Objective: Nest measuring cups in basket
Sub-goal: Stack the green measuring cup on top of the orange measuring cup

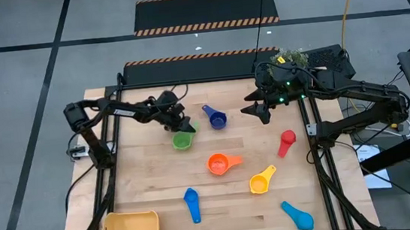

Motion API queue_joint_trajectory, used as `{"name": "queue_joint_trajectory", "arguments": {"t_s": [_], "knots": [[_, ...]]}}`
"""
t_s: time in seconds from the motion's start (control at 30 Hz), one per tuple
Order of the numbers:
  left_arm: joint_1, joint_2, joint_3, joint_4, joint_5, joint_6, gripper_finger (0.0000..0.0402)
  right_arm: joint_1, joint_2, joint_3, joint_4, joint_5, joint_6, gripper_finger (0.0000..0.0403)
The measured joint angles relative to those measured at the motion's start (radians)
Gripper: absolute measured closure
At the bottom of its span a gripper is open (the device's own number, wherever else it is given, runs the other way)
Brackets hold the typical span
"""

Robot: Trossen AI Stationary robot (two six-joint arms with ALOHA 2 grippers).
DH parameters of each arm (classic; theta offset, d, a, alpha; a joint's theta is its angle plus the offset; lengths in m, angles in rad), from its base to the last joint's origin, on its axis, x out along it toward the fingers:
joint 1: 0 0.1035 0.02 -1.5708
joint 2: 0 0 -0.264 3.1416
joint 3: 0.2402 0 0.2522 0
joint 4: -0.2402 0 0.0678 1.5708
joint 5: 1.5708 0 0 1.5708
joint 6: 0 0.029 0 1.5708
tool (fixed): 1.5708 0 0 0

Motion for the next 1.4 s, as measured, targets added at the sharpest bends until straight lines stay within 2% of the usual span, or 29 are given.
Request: {"name": "queue_joint_trajectory", "arguments": {"t_s": [0.13,0.23,0.5,0.6,0.8,1.0,1.17,1.4], "knots": [[-0.003,0.019,0.006,0.003,0.059,0.016,0.0160,0.000,0.000,0.000,-0.006,0.000,-0.003,0.0126],[0.002,0.025,0.006,0.002,0.096,0.036,0.0196,0.000,0.000,0.000,-0.009,0.003,-0.012,0.0126],[0.027,0.025,0.006,0.005,0.166,0.064,0.0382,0.000,0.000,0.000,-0.009,0.003,-0.029,0.0126],[0.029,0.008,0.006,0.020,0.165,0.033,0.0388,0.000,0.000,0.000,-0.004,0.005,-0.012,0.0126],[0.013,-0.114,0.042,0.003,0.131,0.000,0.0395,-0.005,0.000,0.000,0.100,-0.011,0.157,0.0126],[-0.037,-0.227,0.153,-0.026,0.065,-0.037,0.0397,-0.043,0.039,0.000,0.175,-0.200,0.283,0.0126],[-0.097,-0.252,0.294,-0.131,0.042,-0.033,0.0398,-0.061,0.113,0.003,0.356,-0.405,0.401,0.0126],[-0.173,-0.251,0.449,-0.247,0.017,0.003,0.0398,-0.093,0.234,0.072,0.343,-0.578,0.519,0.0126]]}}
